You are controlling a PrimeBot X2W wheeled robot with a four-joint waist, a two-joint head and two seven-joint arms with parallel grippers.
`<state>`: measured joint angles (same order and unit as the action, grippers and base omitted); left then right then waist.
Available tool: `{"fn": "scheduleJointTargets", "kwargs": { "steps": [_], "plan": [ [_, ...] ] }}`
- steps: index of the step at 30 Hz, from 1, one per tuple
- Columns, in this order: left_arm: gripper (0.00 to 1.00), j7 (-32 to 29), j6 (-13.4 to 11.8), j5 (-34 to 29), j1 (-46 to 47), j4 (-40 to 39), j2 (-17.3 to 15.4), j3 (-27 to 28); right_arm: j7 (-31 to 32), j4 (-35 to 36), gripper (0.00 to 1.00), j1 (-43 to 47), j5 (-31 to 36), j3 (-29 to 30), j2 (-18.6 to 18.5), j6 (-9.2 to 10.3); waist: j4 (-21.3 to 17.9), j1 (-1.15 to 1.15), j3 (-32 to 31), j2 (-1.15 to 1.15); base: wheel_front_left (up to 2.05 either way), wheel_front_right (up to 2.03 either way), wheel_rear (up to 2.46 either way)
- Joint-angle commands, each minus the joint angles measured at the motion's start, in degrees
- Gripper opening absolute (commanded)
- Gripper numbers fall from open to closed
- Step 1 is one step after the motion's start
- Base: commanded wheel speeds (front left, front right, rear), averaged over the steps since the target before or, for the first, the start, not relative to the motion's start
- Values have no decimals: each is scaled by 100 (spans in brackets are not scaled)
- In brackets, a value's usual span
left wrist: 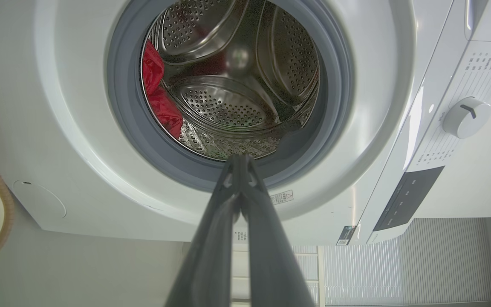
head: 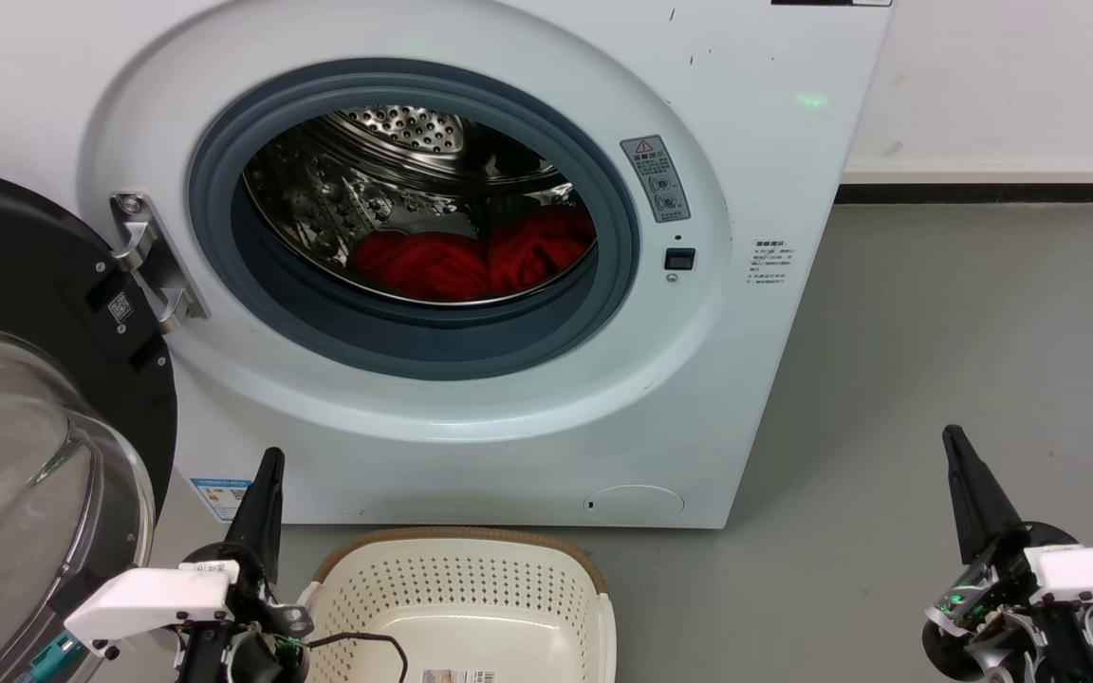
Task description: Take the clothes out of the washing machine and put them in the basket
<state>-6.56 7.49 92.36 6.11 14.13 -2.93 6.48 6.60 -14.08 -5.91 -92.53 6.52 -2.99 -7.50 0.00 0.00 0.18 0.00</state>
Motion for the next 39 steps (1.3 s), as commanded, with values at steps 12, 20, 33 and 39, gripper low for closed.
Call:
{"fn": "scheduleJointTargets", "kwargs": {
  "steps": [12,20,33,39],
  "plan": [
    [100,213,-1,-164,-217,71,15,-71,-205,-102,100,200,110,-64,5,1,-7,0,7,0,0,0,0],
    [100,433,-1,-560,-257,-3,13,48,-425,-156,100,204,609,28,4,1,-17,0,15,0,0,0,0],
    [100,749,-6,-1755,-217,-260,11,477,-743,228,100,140,2456,298,3,1,-36,0,39,0,0,0,0],
    [100,879,-82,-2338,-179,-627,10,600,-877,743,100,139,3622,259,2,1,-45,0,64,0,0,0,0]
  ]
}}
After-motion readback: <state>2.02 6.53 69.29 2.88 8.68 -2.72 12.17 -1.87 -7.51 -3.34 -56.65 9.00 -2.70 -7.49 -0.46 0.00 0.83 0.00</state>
